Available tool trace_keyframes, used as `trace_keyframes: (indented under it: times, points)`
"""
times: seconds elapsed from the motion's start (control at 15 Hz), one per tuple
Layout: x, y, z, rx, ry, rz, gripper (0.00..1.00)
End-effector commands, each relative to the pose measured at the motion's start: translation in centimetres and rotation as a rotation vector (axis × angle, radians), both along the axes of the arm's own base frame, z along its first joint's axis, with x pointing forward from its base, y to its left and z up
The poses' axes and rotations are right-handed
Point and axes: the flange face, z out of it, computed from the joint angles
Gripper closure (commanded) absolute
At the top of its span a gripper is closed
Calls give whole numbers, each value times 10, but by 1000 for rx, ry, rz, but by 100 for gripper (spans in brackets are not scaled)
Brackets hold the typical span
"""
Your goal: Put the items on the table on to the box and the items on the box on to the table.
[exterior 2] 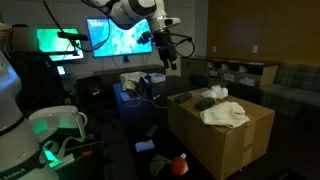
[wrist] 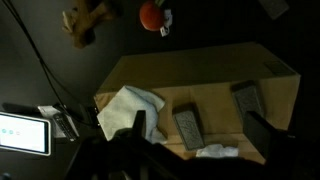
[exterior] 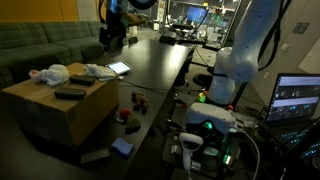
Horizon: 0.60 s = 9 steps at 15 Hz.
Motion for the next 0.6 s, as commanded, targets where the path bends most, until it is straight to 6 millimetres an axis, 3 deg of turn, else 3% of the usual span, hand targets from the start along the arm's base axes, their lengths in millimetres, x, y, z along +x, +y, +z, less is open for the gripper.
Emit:
trace_keyframes:
  times: [0.0,0.27,0.33,0.53]
  points:
    - [-75,-24,13,30,-10,-56,0]
    - [-134,-46,15,52,-38,-118,0]
    - [-99,-38,11,41,-3,-84,0]
    - [-110,-40,13,34,-14,-89,0]
